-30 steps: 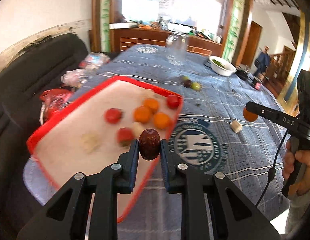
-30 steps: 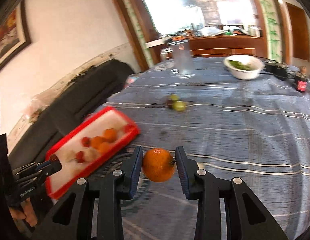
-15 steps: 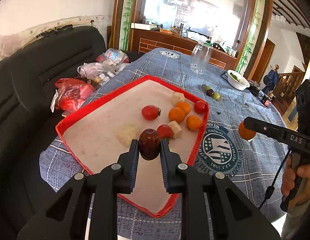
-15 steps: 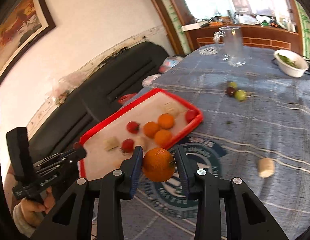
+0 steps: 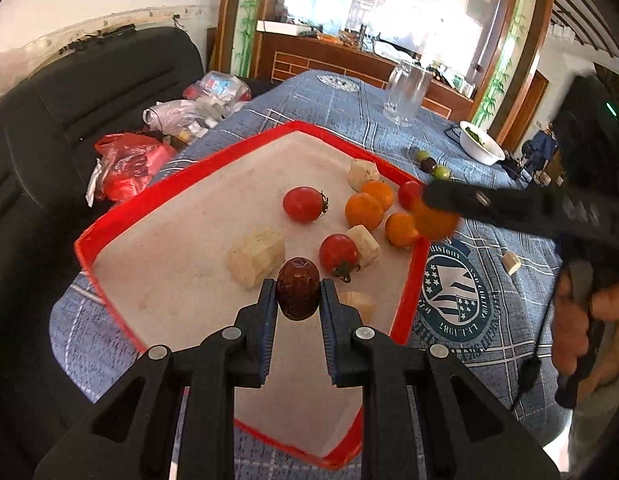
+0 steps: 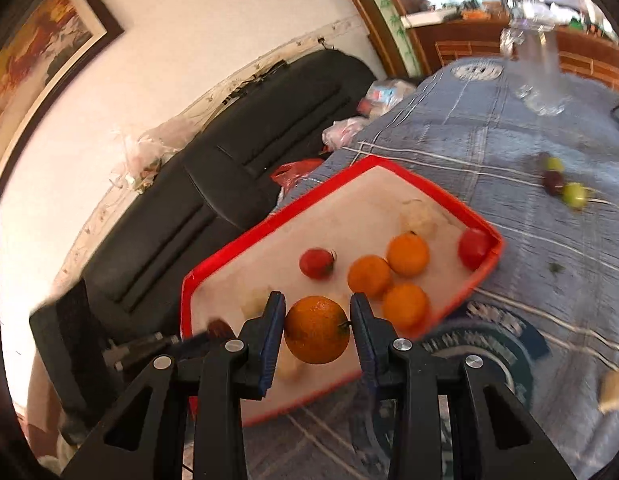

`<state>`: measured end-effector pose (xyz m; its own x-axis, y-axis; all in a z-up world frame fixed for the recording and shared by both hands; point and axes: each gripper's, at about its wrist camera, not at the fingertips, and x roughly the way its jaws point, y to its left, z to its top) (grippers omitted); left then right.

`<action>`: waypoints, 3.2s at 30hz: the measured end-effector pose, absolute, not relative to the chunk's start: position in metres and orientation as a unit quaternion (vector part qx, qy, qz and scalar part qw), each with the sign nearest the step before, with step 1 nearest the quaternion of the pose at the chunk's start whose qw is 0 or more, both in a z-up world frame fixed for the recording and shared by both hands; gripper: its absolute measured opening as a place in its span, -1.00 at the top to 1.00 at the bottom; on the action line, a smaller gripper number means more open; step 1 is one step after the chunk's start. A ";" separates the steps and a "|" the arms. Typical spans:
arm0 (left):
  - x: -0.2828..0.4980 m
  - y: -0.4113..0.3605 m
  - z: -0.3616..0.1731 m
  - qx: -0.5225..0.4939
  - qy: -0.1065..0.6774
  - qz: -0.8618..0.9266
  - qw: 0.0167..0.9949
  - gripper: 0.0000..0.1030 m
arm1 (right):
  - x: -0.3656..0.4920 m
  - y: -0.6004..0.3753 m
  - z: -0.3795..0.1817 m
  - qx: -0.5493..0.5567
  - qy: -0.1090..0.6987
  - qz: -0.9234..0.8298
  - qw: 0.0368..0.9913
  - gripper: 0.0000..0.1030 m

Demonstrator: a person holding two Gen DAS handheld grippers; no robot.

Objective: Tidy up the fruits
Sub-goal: 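Carry the date toward the tray with the left tool while the right tool carries the orange there, then lower the date into the tray and open the left tool while the right tool releases the orange there, then withdraw both tools from the tray back over the table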

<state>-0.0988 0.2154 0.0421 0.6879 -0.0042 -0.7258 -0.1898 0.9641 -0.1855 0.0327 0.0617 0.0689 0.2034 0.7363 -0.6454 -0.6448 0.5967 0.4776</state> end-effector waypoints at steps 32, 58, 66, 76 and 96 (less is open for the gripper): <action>-0.070 0.223 0.022 -0.133 0.427 0.043 0.893 0.64 | 0.090 0.147 0.025 -0.039 0.461 0.393 0.795 0.34; -0.071 0.221 0.020 -0.135 0.420 0.050 0.896 0.64 | 0.052 0.158 0.033 -0.077 0.421 0.342 0.837 0.27; -0.074 0.222 0.020 -0.147 0.419 0.058 0.894 0.64 | 0.045 0.151 0.038 -0.061 0.421 0.359 0.831 0.00; -0.086 0.219 0.031 -0.152 0.405 0.068 0.899 0.12 | 0.033 0.128 0.064 -0.041 0.405 0.365 0.838 0.00; -0.092 0.192 0.066 -0.125 0.381 0.053 0.915 -0.28 | 0.011 -0.029 0.084 -0.015 0.391 0.305 0.868 -0.11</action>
<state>-0.0918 0.1918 0.0662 0.7042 0.0012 -0.7100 -0.1914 0.9633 -0.1882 0.0109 -0.0293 0.0840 0.5076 0.5188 -0.6879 -0.5415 0.8131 0.2136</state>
